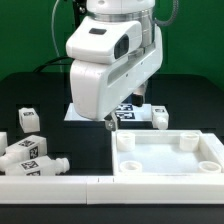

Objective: Assemble square table

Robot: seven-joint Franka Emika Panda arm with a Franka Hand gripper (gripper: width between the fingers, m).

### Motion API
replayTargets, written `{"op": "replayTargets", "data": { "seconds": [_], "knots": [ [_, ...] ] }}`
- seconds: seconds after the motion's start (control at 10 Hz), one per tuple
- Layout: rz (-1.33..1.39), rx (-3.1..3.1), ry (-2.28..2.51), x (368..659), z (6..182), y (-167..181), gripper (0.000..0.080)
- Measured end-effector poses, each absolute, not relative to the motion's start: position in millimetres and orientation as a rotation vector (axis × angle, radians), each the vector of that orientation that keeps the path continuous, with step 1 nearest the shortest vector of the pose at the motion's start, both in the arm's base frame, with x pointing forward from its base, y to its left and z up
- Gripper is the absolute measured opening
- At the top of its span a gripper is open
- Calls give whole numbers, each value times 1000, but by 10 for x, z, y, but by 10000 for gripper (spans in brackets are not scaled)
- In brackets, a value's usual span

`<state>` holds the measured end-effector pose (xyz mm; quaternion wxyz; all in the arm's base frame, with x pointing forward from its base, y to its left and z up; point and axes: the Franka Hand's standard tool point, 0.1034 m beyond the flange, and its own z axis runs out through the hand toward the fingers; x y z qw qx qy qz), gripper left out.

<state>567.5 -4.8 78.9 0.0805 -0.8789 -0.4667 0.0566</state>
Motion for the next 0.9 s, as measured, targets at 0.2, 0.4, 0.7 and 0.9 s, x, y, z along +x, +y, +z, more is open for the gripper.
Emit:
{"op": "replayTargets", "data": {
  "seconds": [0.2, 0.4, 0.7, 0.9],
  "knots": [
    [170, -2627, -1394, 5679, 789, -48, 650],
    [171, -2626, -1394, 5675, 786, -49, 650],
    [105, -2649, -1437, 5680, 859, 7, 650],
    [3, -2680, -1495, 5325, 821, 135, 650]
  ]
}}
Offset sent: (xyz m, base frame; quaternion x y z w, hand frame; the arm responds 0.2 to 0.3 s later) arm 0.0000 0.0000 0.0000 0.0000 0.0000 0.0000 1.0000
